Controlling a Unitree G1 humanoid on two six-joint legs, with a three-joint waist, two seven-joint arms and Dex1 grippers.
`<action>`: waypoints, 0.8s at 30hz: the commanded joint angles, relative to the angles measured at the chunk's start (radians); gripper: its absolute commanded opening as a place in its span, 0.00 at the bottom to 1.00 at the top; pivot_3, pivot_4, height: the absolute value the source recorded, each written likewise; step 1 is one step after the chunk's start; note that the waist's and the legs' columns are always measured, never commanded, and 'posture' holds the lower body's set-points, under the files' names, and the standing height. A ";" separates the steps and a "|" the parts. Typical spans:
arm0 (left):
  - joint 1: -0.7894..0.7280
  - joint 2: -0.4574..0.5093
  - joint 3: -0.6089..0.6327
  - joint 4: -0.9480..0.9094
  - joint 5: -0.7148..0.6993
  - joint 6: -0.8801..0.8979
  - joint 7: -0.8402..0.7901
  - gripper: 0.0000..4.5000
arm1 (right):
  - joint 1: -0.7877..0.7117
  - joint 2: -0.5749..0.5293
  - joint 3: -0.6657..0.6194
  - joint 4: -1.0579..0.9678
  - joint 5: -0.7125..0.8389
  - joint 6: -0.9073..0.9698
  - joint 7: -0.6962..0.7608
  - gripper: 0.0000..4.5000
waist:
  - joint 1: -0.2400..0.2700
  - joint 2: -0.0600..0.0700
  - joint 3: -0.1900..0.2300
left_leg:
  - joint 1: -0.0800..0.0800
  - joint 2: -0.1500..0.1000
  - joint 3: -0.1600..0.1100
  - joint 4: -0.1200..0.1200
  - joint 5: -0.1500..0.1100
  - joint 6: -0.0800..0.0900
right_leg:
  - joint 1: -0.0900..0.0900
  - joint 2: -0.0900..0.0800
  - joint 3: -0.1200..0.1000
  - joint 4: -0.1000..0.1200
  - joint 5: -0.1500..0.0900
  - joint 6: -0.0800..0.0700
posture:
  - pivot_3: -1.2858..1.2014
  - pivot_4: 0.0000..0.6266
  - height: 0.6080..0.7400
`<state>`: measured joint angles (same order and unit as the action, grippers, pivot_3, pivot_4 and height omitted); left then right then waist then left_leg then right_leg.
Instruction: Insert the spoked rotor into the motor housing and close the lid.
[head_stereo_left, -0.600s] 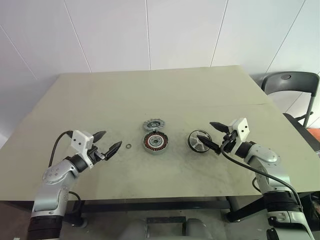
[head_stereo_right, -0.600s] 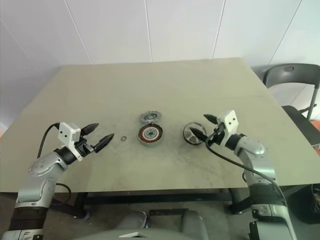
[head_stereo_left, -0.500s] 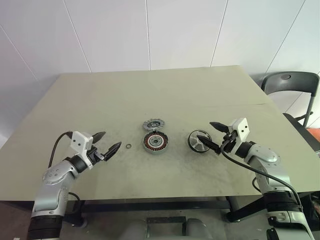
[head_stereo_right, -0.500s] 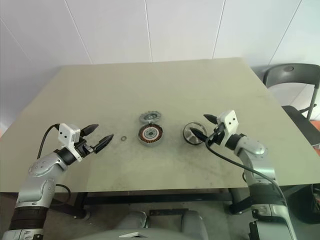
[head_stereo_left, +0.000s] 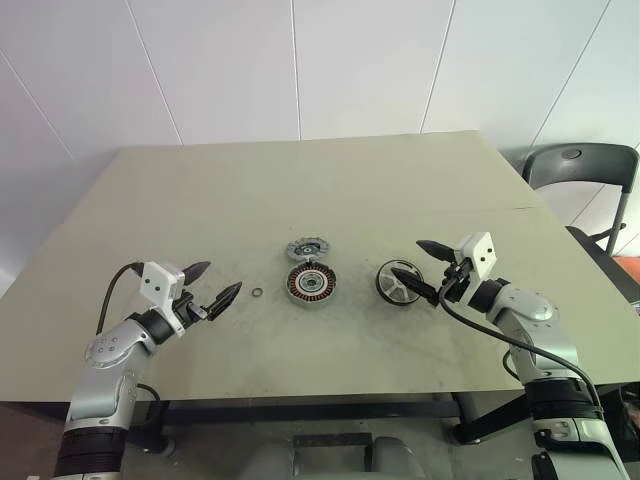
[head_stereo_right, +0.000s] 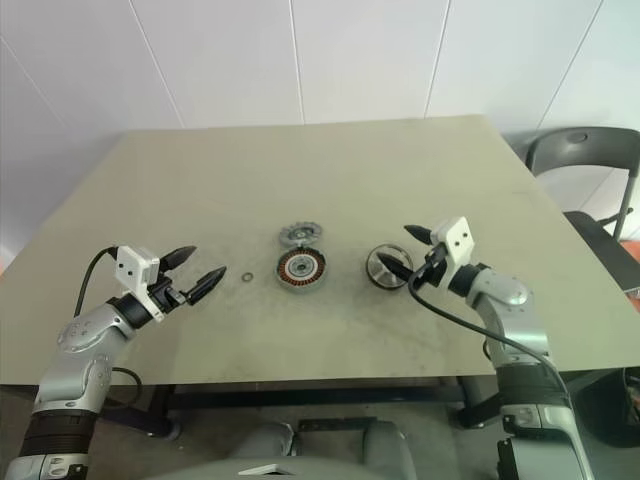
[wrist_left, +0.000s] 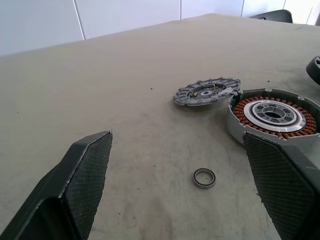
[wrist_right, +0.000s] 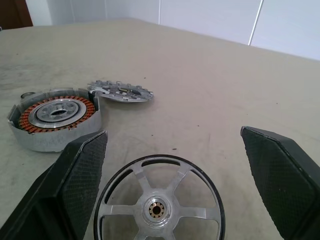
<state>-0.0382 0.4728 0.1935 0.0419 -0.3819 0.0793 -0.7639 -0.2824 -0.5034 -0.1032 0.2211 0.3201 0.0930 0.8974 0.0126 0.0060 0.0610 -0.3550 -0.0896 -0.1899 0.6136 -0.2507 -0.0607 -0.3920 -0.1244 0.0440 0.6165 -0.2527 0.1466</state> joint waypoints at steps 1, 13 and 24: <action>-0.015 0.012 0.012 -0.021 -0.003 -0.009 0.001 0.99 | -0.015 -0.007 -0.008 -0.011 0.004 -0.023 0.007 1.00 | 0.000 0.000 0.000 | 0.000 0.000 0.000 0.000 0.000 0.000 | 0.000 0.000 0.000 0.000 0.000 0.000 | 0.52 0.00 1.00; -0.018 0.017 0.014 -0.042 -0.006 0.006 0.010 0.99 | -0.023 -0.007 -0.002 -0.010 -0.001 -0.021 0.008 1.00 | 0.000 0.000 0.000 | 0.000 0.000 0.000 0.000 0.000 0.000 | 0.000 0.000 0.000 0.000 0.000 0.000 | 0.52 0.00 1.00; -0.008 0.022 0.022 -0.021 -0.007 -0.009 -0.014 0.99 | -0.159 -0.115 0.207 -0.187 -0.061 0.205 0.159 1.00 | -0.003 0.000 0.000 | 0.000 0.001 0.002 0.000 0.000 0.000 | -0.001 0.002 0.002 0.000 0.001 0.000 | 0.52 0.00 1.00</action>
<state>-0.0409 0.4755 0.1943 0.0375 -0.3823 0.0916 -0.7681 -0.3869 -0.5998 0.0724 0.1111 0.2553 0.2503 1.0119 0.0094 0.0061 0.0610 -0.3550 -0.0881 -0.1880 0.6138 -0.2507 -0.0607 -0.3936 -0.1227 0.0461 0.6169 -0.2521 0.1462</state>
